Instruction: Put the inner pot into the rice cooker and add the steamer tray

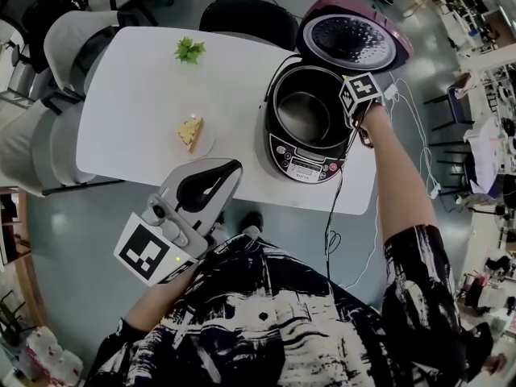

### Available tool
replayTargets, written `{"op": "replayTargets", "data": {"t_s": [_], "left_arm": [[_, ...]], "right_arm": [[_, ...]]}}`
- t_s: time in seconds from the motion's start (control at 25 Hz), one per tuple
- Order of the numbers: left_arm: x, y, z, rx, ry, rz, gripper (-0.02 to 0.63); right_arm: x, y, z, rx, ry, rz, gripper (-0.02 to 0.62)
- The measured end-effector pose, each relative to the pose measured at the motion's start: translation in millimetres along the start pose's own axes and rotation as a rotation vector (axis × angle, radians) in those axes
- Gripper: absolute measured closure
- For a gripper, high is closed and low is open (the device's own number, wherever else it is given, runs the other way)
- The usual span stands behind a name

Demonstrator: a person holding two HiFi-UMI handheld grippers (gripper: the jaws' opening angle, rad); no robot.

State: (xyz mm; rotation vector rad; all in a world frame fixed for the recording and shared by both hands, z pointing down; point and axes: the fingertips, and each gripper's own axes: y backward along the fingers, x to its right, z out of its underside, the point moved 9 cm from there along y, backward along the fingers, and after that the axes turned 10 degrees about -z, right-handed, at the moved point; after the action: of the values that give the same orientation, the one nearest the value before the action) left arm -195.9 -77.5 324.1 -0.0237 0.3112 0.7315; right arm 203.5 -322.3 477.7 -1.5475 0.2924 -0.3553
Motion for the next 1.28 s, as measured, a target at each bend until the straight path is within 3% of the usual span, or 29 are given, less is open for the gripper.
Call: {"op": "replayTargets", "data": {"t_s": [0.84, 1.28], "left_arm": [[7, -14, 1, -0.006, 0.010, 0.060, 0.601], [9, -20, 2, -0.008, 0.017, 0.077, 0.601]], "right_arm": [[3, 15, 18, 0.110, -0.124, -0.151, 0.535], [6, 20, 22, 0.102, -0.164, -0.220, 0.525]]}}
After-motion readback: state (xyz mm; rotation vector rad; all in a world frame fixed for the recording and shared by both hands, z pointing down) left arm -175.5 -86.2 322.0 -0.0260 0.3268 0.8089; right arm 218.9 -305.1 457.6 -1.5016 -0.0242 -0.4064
